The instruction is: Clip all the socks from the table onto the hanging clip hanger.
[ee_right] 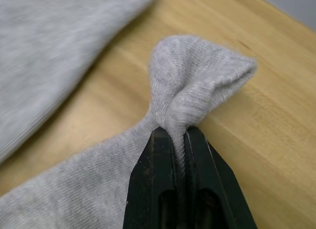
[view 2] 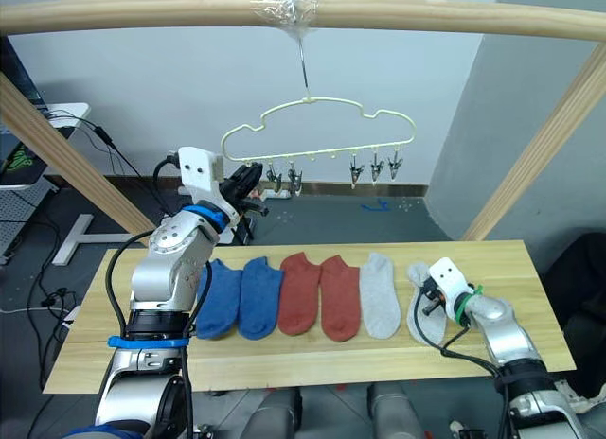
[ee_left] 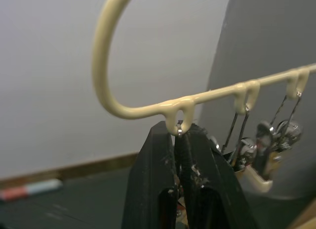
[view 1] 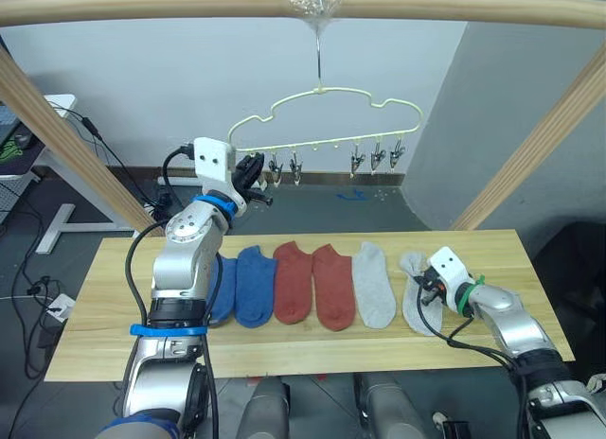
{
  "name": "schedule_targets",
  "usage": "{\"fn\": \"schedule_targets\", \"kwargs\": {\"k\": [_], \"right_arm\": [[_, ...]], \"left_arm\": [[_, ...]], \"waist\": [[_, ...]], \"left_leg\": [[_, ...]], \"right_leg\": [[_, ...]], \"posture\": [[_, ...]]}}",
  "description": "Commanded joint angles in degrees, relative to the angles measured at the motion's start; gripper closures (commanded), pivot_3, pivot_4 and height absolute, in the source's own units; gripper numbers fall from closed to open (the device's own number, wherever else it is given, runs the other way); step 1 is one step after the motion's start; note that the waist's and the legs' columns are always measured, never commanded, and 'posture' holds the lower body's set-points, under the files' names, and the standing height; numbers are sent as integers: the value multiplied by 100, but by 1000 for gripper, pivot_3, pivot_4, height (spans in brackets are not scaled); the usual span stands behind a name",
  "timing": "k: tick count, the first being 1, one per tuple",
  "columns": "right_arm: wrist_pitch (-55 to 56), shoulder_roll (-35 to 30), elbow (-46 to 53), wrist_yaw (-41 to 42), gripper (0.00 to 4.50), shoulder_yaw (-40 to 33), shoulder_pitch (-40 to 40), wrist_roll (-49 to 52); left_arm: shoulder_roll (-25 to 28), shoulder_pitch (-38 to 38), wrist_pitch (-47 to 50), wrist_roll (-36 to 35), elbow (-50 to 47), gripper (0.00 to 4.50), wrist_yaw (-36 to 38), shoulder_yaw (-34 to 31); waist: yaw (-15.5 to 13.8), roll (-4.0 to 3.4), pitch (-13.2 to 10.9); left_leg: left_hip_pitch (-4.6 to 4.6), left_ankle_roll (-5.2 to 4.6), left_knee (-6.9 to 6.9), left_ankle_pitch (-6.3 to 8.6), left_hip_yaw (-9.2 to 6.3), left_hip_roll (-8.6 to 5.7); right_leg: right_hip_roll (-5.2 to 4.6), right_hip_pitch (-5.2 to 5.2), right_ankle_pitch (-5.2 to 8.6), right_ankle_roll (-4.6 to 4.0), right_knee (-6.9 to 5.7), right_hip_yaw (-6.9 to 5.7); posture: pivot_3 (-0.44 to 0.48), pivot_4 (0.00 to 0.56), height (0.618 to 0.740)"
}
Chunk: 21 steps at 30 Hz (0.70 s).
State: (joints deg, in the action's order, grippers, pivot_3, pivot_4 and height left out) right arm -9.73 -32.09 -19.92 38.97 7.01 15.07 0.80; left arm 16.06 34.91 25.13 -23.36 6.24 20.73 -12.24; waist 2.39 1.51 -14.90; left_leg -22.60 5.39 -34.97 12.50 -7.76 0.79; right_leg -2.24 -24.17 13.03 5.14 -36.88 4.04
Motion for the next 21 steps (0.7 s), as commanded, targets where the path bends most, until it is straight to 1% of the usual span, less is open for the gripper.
{"fn": "schedule_targets", "kwargs": {"k": [1, 2, 6, 10, 11, 14, 16, 21], "right_arm": [[-319, 37, 1437, 478, 4489, -17, -37, 492], [-595, 125, 1780, 569, 4489, -14, -60, 708], [-1405, 376, 2748, 642, 4489, 178, -2, 1070], [-2078, 936, 3261, 320, 4489, 349, 334, 1275], [-2245, 1226, 3291, 154, 4489, 437, 530, 1310], [-2590, 1832, 3233, -139, 4489, 559, 909, 1442], [-2700, 2128, 3064, -219, 4489, 577, 1122, 1495], [-2861, 2417, 2870, -299, 4489, 531, 1380, 1624]], "left_arm": [[-41, 88, 1477, -1173, -118, 4500, -220, -704], [-68, 132, 1804, -1478, -110, 4500, -299, -882], [-39, 202, 2573, -2195, -206, 4500, -503, -1219], [-129, 255, 3118, -2889, -319, 4500, -834, -1538], [-137, 262, 3275, -3080, -345, 4500, -871, -1580], [-165, 247, 3527, -3430, -449, 4500, -983, -1622], [-235, 263, 3635, -3709, -514, 4500, -1126, -1701], [-262, 251, 3770, -4167, -584, 4500, -1395, -1769]], "waist": [[67, 2, -2], [100, 2, -2], [129, 3, -2], [118, 3, -3], [108, 3, -3], [107, 4, -3], [79, 4, -3], [-15, 5, -3]], "left_leg": [[1, 0, 0, 0, 0, 0], [6, 0, 0, 0, -1, 3], [15, 0, 0, 0, -4, 8], [11, 1, -1, -1, -3, 7], [10, 1, 0, -1, -4, 6], [7, 2, 1, -1, -5, 8], [4, 2, 1, -1, -9, 8], [-16, 5, 0, 0, -11, 1]], "right_leg": [[0, 1, 0, 0, -2, 0], [2, 1, 0, 1, -5, -1], [10, 4, 1, 1, -12, -1], [8, 3, 0, 1, -7, -1], [8, 2, 0, 0, -8, -1], [9, -3, 0, -1, -9, -3], [9, -6, 1, -1, -10, -5], [1, -13, 0, -3, 2, -8]], "posture": [[66, 254, 740], [66, 254, 740], [59, 256, 740], [52, 253, 740], [52, 253, 740], [51, 251, 740], [52, 248, 740], [54, 245, 740]]}}
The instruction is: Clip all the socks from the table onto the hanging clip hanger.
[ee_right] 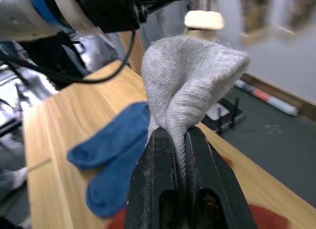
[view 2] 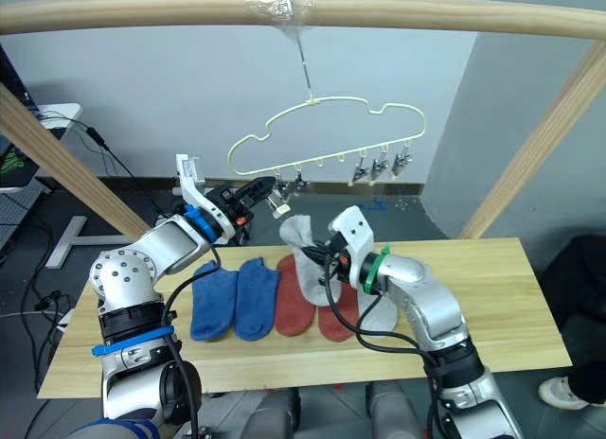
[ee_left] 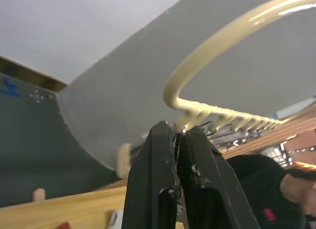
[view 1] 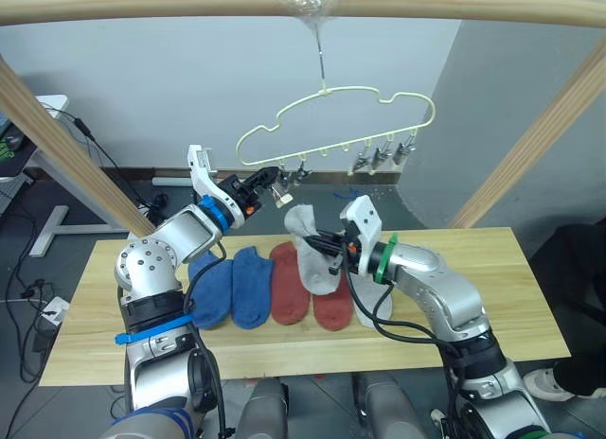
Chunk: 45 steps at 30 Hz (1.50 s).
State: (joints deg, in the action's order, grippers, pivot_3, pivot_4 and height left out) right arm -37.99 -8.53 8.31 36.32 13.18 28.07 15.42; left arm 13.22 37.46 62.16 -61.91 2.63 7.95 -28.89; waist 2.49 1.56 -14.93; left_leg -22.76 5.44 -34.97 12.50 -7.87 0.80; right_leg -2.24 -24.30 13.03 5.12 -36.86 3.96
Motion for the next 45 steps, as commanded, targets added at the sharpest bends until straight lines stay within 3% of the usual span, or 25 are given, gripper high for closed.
{"fn": "schedule_targets", "kwargs": {"k": [1, 7, 20, 34, 35, 41, 42, 45], "right_arm": [[-54, 90, 16, -35, 4489, -104, 113, 191], [-190, 288, -188, -66, 4489, -245, 280, 423], [-152, 379, -295, -161, 4489, -257, 522, 471], [5, 362, -537, -163, 4500, -190, 588, 365], [31, 361, -570, -167, 4500, -187, 596, 352], [-95, 477, -656, -180, 4500, -213, 608, 497], [-181, 523, -657, -193, 3932, -261, 601, 577], [-588, 671, -647, -160, 2942, -413, 579, 890]], "left_arm": [[15, -8, 84, -409, -237, 4500, -169, -118], [23, -110, 100, -870, -354, 4500, -414, -133], [190, -232, -86, -889, -511, 4500, -226, 212], [497, -479, -43, -1430, -741, 205, -320, 80], [558, -528, -31, -1488, -781, 39, -349, 58], [1273, -1140, 87, -1631, -1238, 39, -308, 15], [1388, -1233, 71, -1588, -1318, 0, -272, 42], [1719, -1453, -203, -1032, -1564, 0, -25, 288]], "waist": [[-42, 0, 0], [-60, 0, 0], [-64, 0, 0], [-65, 0, 0], [-60, 0, 0], [-67, 0, 0], [-67, 1, 1], [-83, 1, 1]], "left_leg": [[-3, 0, 0, 0, 0, 0], [-5, 1, 1, 1, 0, 0], [-7, 1, 1, 1, -1, 1], [-8, 1, 1, 1, -1, 1], [-8, 1, 1, 1, -1, 1], [-8, 1, 3, 1, -1, 2], [-8, 1, 3, 1, -1, 2], [-8, 0, 3, 1, -4, 3]], "right_leg": [[-1, -3, 0, 0, 0, -1], [0, -8, 0, -1, -2, -2], [1, -9, 0, -1, -1, -3], [1, -9, 0, -1, 0, -3], [1, -9, 0, -1, 0, -3], [1, -12, 1, -2, -2, -2], [1, -12, 1, -3, -2, -2], [1, -13, 2, -5, -2, -5]], "posture": [[54, 245, 740], [55, 238, 740], [50, 233, 740], [74, 230, 740], [80, 229, 740], [102, 221, 740], [109, 218, 740], [115, 216, 740]]}}
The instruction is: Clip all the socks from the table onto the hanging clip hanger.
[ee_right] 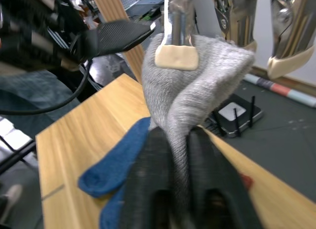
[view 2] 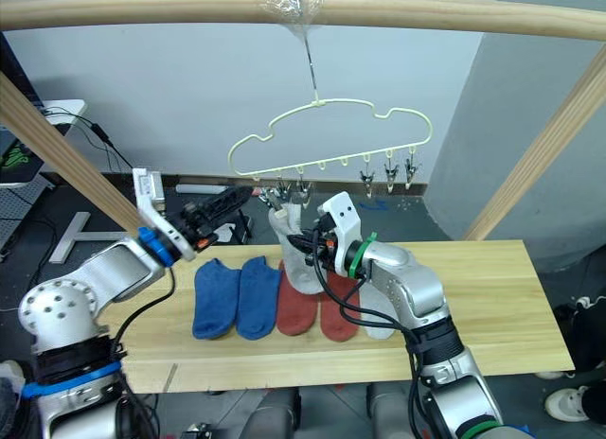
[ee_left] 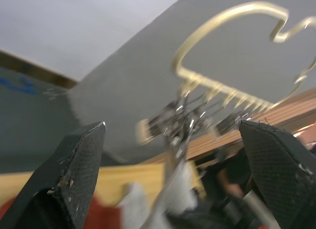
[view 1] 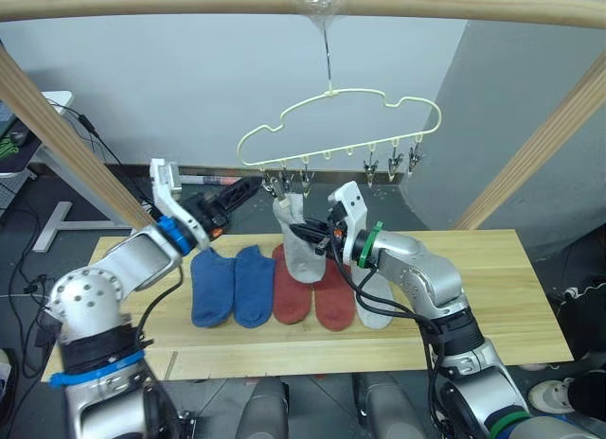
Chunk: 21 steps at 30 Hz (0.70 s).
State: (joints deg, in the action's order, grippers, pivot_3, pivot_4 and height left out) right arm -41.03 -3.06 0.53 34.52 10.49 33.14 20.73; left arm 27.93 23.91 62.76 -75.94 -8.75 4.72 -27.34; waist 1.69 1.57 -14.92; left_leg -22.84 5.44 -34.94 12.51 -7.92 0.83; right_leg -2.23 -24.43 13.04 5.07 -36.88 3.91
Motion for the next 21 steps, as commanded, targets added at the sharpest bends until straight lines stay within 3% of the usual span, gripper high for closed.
{"fn": "schedule_targets", "kwargs": {"k": [1, 8, 13, 17, 21], "right_arm": [[-357, 121, 132, 37, 2644, -133, 67, 381], [-361, -289, 176, 108, 69, 149, -79, 162], [-313, -427, 272, 59, 27, 108, -153, 158], [309, -1192, 755, 351, 27, 135, -405, -171], [322, -1791, 1286, 510, 0, -69, -605, -83]], "left_arm": [[376, -186, -371, 607, -539, 0, 468, 256], [477, -260, -800, 1099, -914, 0, 753, 504], [553, -433, -1062, 1624, -1228, 0, 1061, 883], [548, -735, -2377, 3492, -1516, 0, 1152, 1897], [104, -898, -3232, 4206, -1380, 923, 1243, 2229]], "waist": [[-5, 1, 0], [-85, 1, 1], [-84, 1, 1], [-118, -1, 2], [-160, 0, 3]], "left_leg": [[0, 0, 0, 0, 1, 0], [-2, 0, 1, 0, 1, -2], [-4, 0, 4, 0, 4, -1], [-6, 1, 7, 1, 10, -2], [-11, 1, 5, 1, 11, -3]], "right_leg": [[0, 0, 0, -1, -1, 0], [-1, 0, 2, -4, 2, -1], [-1, -4, 2, -4, 2, 1], [-2, -7, 3, -4, 5, 5], [-5, -7, 2, -3, 12, 5]], "posture": [[115, 216, 740], [133, 211, 740], [133, 211, 740], [111, 206, 740], [103, 205, 740]]}}
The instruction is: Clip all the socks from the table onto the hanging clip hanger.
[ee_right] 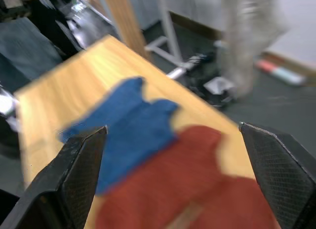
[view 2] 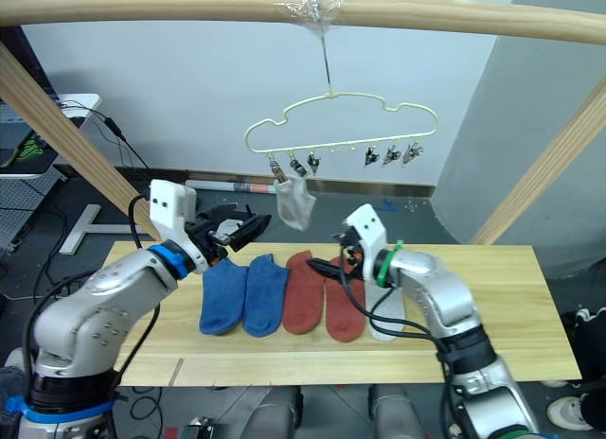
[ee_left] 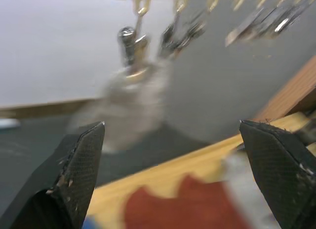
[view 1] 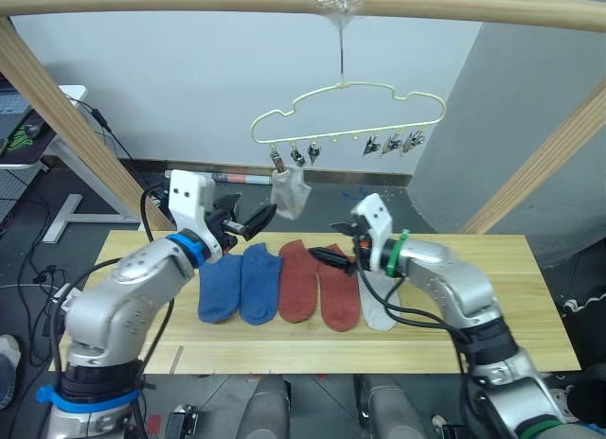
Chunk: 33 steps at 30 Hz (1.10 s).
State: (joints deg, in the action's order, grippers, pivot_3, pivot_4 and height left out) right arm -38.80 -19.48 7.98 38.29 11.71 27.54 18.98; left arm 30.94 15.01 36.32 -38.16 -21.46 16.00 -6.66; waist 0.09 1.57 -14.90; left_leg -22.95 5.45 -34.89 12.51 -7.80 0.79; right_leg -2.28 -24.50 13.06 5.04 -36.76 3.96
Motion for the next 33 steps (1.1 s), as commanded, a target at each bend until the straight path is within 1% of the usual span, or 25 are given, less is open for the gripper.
{"fn": "schedule_targets", "kwargs": {"k": [1, 3, 5, 8, 13, 17, 22, 29, 33], "right_arm": [[60, -184, 601, 118, 0, -233, -57, 145], [20, -247, 697, 76, 0, -305, -80, 175], [10, -321, 851, 33, 0, -399, -112, 171], [-76, -383, 1133, 4, 0, -531, -121, 265], [-216, -497, 1488, 24, 0, -700, -121, 450], [-256, -573, 1578, -12, 0, -760, -86, 478], [-300, -564, 1610, -148, 0, -855, 59, 520], [-405, -674, 1701, -207, 0, -934, 137, 622], [-432, -718, 1731, -251, 0, -969, 124, 637]], "left_arm": [[-281, -17, -641, 494, -118, 1182, 122, 200], [-461, 17, -756, 707, -115, 1773, 123, 385], [-702, 153, -946, 1068, -38, 2291, 47, 686], [-998, 321, -1161, 1438, 122, 2291, -13, 905], [-1169, 475, -1566, 1956, 468, 2291, 60, 1028], [-1315, 655, -1853, 2243, 863, 2291, 23, 971], [-1598, 1220, -2581, 2748, 1957, 2291, -53, 1031], [-1875, 1842, -3442, 3080, 3344, 2291, 12, 968], [-1911, 2160, -3815, 3266, 3965, 2291, -160, 851]], "waist": [[-1, 0, 0], [9, 0, 0], [10, 1, 0], [6, 1, 0], [33, 0, 0], [27, 1, 0], [30, 1, 0], [52, 0, 0], [103, 0, 0]], "left_leg": [[1, 0, 0, 0, 1, 0], [1, 0, -1, 0, 0, 2], [3, -1, -2, 0, 3, 1], [1, -1, -6, 0, 3, 0], [3, -2, -6, 0, 1, 1], [2, -2, -9, 0, 1, 0], [2, -2, -11, -1, 0, -1], [2, -3, -10, -1, -1, -1], [2, -3, -11, -1, -1, -2]], "right_leg": [[0, 0, 0, 0, -1, 0], [1, 0, 0, 0, -4, 0], [1, 0, -1, 2, -5, 2], [1, 1, -2, 4, -6, 2], [2, 1, -2, 4, -7, 1], [1, 2, -2, 5, -8, 1], [1, 4, -3, 6, -9, 0], [1, 5, -4, 5, -8, -1], [1, 5, -4, 6, -9, -1]], "posture": [[103, 205, 740], [93, 208, 740], [83, 214, 740], [73, 215, 740], [64, 216, 740], [48, 219, 740], [37, 220, 740], [11, 221, 740], [2, 221, 740]]}}
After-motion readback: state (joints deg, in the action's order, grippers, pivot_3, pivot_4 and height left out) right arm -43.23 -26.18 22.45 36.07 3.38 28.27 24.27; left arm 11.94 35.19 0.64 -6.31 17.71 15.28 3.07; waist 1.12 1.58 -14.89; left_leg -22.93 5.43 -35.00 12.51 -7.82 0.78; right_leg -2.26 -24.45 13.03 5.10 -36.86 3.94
